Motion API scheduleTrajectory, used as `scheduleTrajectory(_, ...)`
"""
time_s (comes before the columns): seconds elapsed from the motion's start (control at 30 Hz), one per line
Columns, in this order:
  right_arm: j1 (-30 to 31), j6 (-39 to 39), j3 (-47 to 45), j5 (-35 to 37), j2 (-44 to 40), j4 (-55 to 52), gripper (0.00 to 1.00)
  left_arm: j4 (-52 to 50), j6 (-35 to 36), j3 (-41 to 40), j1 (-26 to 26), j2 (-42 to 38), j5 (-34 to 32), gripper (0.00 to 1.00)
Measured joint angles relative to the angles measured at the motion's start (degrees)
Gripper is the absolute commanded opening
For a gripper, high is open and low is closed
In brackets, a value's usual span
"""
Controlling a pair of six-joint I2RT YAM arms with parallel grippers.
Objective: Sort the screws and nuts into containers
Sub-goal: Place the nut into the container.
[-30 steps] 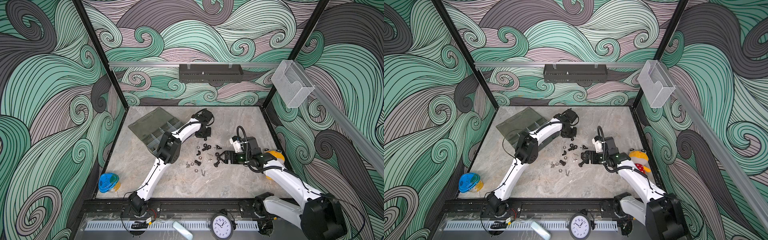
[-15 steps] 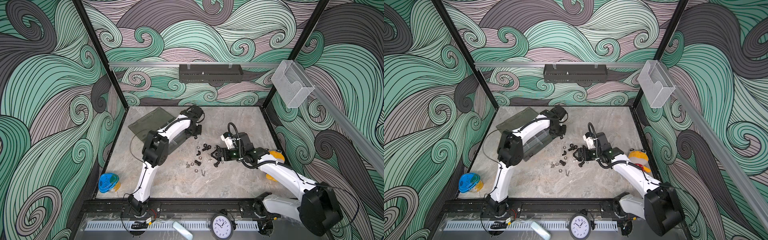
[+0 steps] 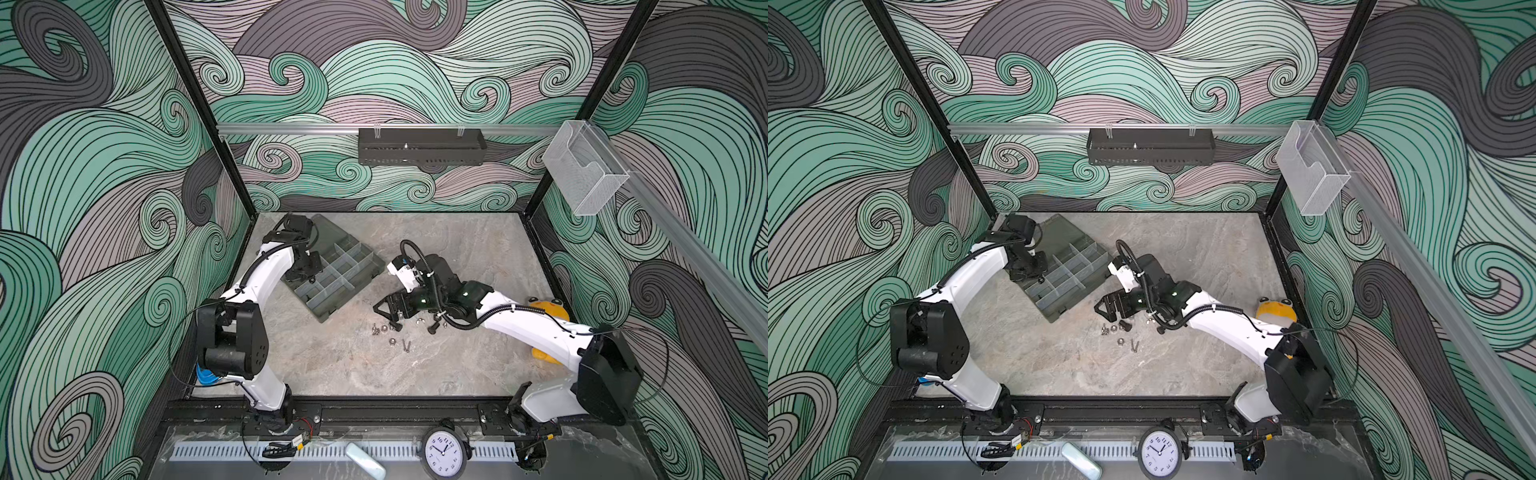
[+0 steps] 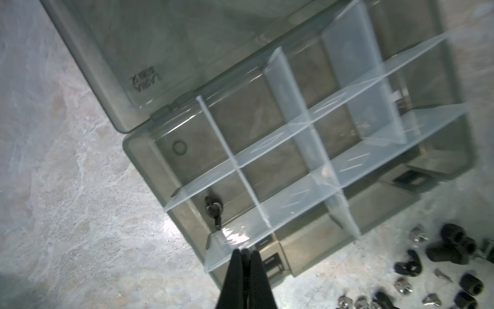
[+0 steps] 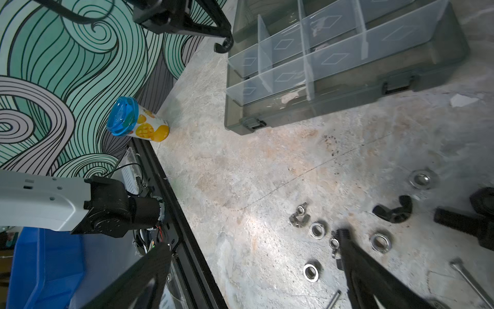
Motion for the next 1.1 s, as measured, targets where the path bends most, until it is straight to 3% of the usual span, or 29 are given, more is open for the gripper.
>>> scheduleTrajectory(0.43,1.86,1.16,-2.99,2.16,-1.81,0.46,0.99,1.36,0.33,-0.11,1.6,8.31,-3.21,0.0)
scheduleTrajectory(0.73,1.86,1.14,-3.52,4.52,-3.3,-0.33,0.99,1.38,0.33,-0.11,1.6,8.59,-3.23,0.05)
scheduleTrajectory(0.8,1.86,1.14,-3.52,4.79,-3.5,-0.42,0.99,1.33,0.33,-0.11,1.6,8.59,-3.23,0.12)
scheduleTrajectory(0.9,1.86,1.14,-3.56,5.16,-3.52,-0.46,0.99,1.33,0.63,-0.11,1.6,8.57,-3.17,0.29)
scheduleTrajectory(1.1,1.53,1.14,-4.11,5.6,-3.52,-1.03,0.99,1.22,1.03,-0.15,1.6,6.8,-2.95,0.34)
